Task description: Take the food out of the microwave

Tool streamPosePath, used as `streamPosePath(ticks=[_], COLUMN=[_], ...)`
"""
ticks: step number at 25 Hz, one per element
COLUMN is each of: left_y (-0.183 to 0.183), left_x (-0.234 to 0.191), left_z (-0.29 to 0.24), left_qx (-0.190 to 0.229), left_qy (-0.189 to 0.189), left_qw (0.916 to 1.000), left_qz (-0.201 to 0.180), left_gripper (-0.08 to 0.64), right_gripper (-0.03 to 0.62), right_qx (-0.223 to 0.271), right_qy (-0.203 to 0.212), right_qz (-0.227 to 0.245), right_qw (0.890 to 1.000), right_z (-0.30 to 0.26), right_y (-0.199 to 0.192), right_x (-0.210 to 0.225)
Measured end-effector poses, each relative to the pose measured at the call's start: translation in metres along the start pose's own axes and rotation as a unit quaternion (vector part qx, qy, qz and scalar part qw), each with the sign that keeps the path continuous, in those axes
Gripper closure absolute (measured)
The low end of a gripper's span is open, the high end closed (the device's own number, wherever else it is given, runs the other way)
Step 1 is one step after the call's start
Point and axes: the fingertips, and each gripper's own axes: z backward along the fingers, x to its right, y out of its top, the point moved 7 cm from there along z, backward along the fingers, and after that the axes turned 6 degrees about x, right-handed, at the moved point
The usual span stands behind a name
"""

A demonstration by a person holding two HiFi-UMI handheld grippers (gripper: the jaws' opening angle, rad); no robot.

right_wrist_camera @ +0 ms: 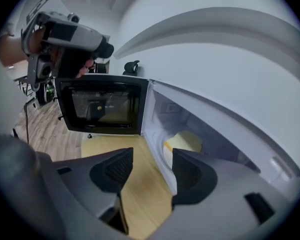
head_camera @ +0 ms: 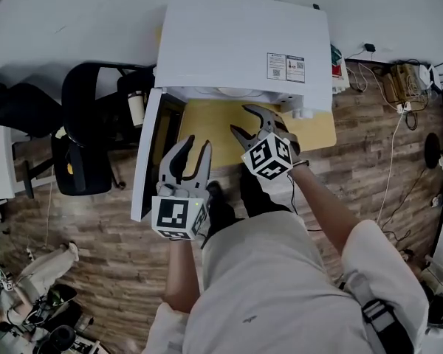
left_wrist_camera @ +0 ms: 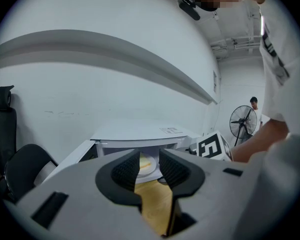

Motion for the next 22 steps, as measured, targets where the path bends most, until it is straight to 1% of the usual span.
streamPosePath(ticks=[4, 8, 15, 22], left_y=[-0.004, -0.008, -0.013, -0.017], left_x=[0.0, -0.001, -0.003, -0.01], left_z=[0.001, 0.003, 0.007, 0.012], left_qx=[-0.004, -0.01, -0.013, -0.018], left_qy=[0.019, 0.035, 0.053, 0.067], left_qw=[0.9998, 0.9993, 0.9982, 0.9972], left_qz=[0.005, 0.012, 0.022, 0.029], left_gripper=[0.443, 0.443, 0.443, 0.443], right_gripper=[0.356, 0.341, 0.33, 0.318], right_qx=[-0.026, -0.055, -0.089, -0.125], right_qy=[-0.001, 0.002, -0.008, -0.023], right_qz=[0.046, 0.08, 0.139, 0.172], right_qw=[0.999, 0.995, 0.986, 0.977], right_z=[-0.02, -0.038, -0.063, -0.087], right_y=[-0.011, -0.023, -0.038, -0.049], right_x=[0.004, 0.006, 0.009, 0.016])
